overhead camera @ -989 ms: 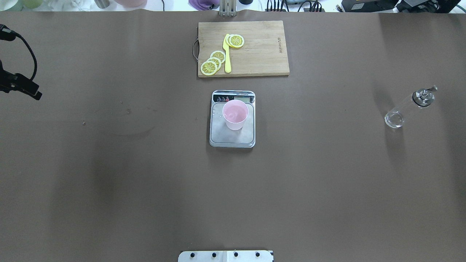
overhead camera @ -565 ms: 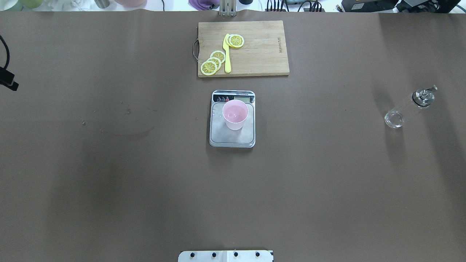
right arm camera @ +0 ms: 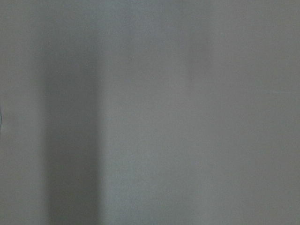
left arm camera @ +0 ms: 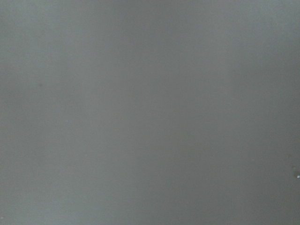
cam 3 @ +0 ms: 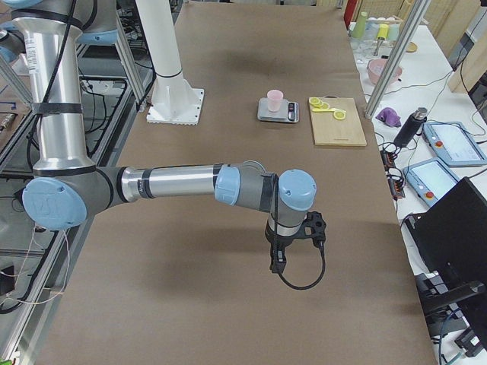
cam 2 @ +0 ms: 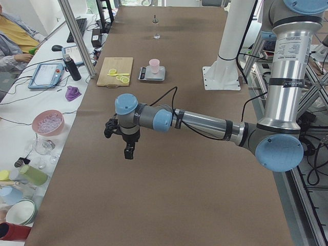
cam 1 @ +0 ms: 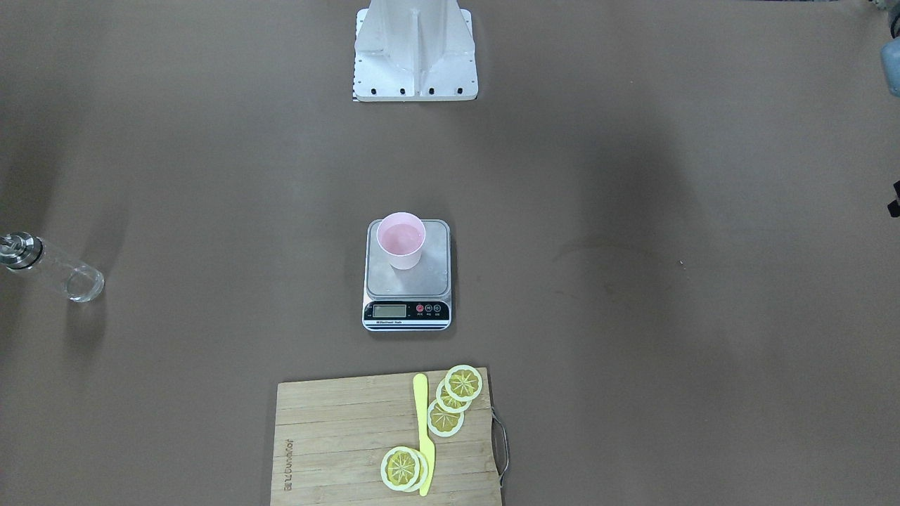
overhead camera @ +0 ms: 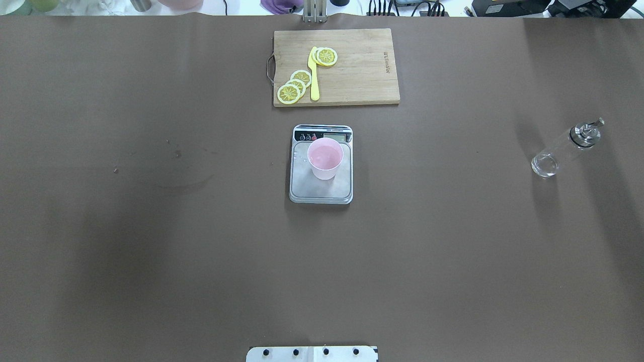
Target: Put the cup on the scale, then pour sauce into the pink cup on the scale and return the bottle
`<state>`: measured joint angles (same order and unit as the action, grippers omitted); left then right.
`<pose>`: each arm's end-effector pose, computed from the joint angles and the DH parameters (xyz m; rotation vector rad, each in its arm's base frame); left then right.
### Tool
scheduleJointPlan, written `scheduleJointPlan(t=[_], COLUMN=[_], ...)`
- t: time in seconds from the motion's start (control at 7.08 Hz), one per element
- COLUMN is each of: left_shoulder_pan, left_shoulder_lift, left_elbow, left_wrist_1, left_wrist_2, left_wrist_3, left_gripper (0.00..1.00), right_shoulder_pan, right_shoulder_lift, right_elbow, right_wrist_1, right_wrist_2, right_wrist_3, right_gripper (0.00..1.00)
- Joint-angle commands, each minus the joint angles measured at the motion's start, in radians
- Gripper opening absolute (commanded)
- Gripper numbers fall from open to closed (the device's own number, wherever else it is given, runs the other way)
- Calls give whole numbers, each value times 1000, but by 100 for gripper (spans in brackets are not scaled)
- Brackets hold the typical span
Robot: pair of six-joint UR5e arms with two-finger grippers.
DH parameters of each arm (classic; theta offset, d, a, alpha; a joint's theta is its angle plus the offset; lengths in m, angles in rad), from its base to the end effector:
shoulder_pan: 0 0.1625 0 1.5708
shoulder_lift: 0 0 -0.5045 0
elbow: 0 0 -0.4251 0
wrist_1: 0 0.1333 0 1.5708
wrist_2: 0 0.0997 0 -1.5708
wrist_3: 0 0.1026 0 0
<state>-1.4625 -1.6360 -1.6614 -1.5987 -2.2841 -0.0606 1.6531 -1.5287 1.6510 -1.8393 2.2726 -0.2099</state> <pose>-0.0047 -0.5689 0.6580 0.1153 0.7238 0.1111 0.1104 -0.5231 0.7067 -0.0367 -0.7135 -0.0708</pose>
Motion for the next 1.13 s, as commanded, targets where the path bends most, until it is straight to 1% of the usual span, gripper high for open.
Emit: scheduleJointPlan(t=[0.0,0.14,0.28,0.42,0.57,0.85,0.99], left_shoulder_pan=[-62,-93,-105,-107,-107,-105,-102], left_shoulder_lift=[14,15,5,13,13,22,10], left_elbow=[64,81,116,117,106,89,100], left_wrist_1=[-10,-7,-3,2,-10,-6,-7], left_wrist_2=[-2,-2,-3,-5,-27,-41,-38], left_wrist_3=[157,157,156,154,154,142,140], left_gripper=[99,99,99,99,99,99,99], right_shoulder_pan=[-4,-7,-13,-21,-22,-36,-36], right_shoulder_lift=[-18,-36,-66,-79,-90,-90,-90], right_elbow=[16,29,36,36,38,35,38], right_wrist_1=[3,27,81,121,124,124,124], right_wrist_2=[1,1,2,2,19,13,18], right_wrist_3=[0,0,0,1,0,0,0], right_gripper=[100,100,100,100,100,100,100])
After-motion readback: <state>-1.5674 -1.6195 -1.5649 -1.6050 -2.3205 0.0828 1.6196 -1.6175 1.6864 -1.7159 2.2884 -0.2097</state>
